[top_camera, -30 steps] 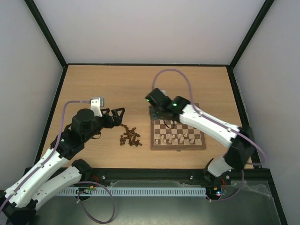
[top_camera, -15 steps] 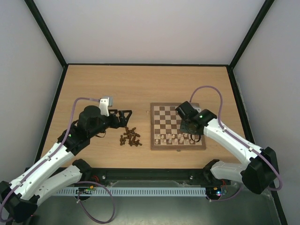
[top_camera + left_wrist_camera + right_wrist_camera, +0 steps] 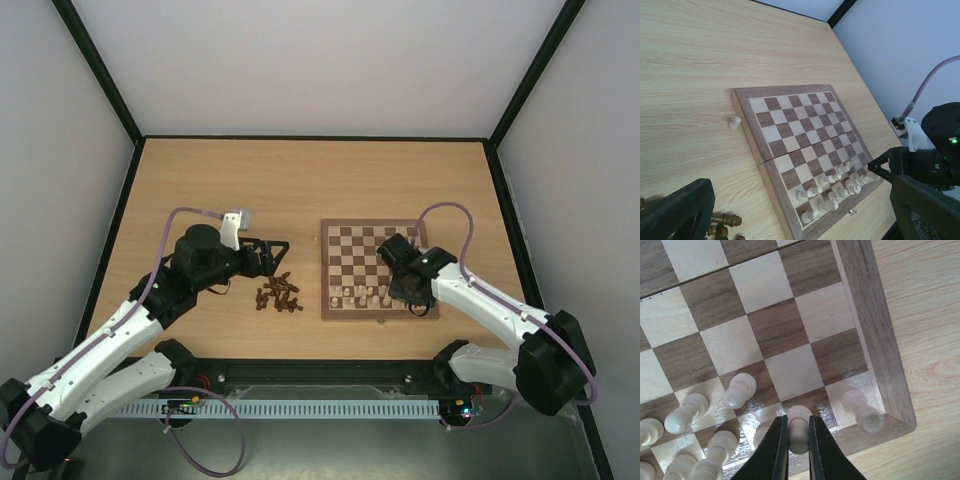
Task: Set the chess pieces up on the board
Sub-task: Place the chess piece on the chessboard.
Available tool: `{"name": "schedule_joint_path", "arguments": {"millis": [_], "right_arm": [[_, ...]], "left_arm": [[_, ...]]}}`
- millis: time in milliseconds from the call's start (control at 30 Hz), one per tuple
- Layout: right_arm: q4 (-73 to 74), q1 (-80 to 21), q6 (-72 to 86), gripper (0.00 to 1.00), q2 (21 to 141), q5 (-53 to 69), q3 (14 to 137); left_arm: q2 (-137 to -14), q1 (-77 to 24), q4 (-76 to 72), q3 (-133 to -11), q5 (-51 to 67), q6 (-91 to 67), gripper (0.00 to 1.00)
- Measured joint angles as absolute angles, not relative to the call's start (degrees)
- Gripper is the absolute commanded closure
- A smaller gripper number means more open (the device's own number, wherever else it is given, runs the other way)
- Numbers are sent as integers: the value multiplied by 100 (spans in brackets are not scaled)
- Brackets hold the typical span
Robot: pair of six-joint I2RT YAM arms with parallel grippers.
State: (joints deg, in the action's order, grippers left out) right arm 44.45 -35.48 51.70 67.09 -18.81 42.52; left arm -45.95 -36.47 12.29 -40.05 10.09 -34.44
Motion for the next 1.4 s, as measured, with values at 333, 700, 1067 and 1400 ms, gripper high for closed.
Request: {"name": "schedule_joint_path", "arguments": {"millis": [333, 700, 1067, 1400], "right_arm": [[4121, -3540, 5186, 96, 7203, -1916, 4261], [4018, -3459, 5175, 94, 7299, -1979, 4261], [3909, -3374, 5168, 90, 7397, -2010, 4261], [3859, -3361, 5142, 70, 7461, -2060, 4261]], "left_arm": [[-4580, -3647, 1227, -3994, 1048, -3441, 1], [-4578, -3647, 1227, -3994, 1050, -3441, 1], [-4506, -3649, 1229, -3994, 1050, -3441, 1], [-4506, -3664, 1229, -3994, 1050, -3420, 1]]}}
